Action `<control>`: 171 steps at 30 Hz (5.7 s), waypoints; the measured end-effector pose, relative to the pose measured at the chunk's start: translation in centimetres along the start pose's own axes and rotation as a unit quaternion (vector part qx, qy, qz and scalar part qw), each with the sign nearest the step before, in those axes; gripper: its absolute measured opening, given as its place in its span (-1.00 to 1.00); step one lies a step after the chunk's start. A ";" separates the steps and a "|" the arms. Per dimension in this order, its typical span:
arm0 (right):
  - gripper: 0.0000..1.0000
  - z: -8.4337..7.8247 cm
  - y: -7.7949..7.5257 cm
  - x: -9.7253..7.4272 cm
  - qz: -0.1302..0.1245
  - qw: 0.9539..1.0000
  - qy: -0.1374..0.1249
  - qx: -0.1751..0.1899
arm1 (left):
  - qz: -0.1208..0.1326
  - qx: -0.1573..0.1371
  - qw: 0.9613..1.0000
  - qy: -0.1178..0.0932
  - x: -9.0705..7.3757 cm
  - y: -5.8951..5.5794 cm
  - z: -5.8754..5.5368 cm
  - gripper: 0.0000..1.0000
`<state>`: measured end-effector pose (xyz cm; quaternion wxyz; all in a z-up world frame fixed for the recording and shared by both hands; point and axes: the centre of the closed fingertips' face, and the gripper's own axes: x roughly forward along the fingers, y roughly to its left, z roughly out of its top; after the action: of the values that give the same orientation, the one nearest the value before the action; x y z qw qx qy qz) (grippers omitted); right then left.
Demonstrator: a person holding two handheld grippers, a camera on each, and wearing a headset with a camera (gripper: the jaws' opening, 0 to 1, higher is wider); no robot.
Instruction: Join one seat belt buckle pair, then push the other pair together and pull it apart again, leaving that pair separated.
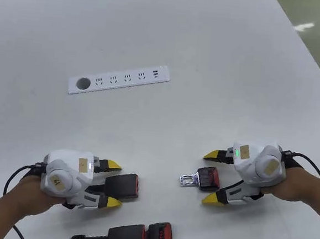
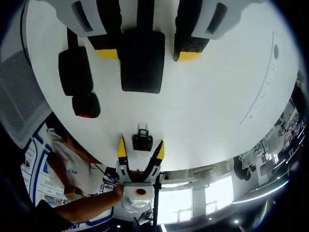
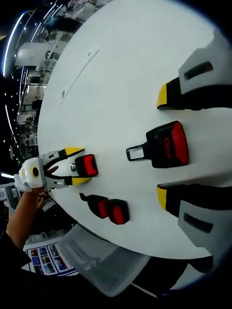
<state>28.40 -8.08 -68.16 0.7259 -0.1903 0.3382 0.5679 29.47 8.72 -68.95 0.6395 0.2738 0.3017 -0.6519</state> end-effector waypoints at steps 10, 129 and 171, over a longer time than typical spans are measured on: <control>-0.28 0.0 0.0 0.1 -0.010 0.999 0.023 -0.036 | -0.012 0.020 1.000 0.005 -0.1 -0.2 0.0 -0.29; -0.34 7.6 2.6 9.5 0.021 0.995 0.023 -0.091 | -0.004 -0.009 0.999 0.032 0.6 -0.1 0.9 -0.32; -0.33 7.5 2.8 9.8 0.024 0.994 0.037 -0.104 | 0.011 -0.024 0.999 0.040 0.9 -0.3 0.7 -0.30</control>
<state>29.03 4.46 -69.57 0.6752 -0.2773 0.3086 0.6099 29.16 7.62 -69.16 0.6405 0.2874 0.3392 -0.6262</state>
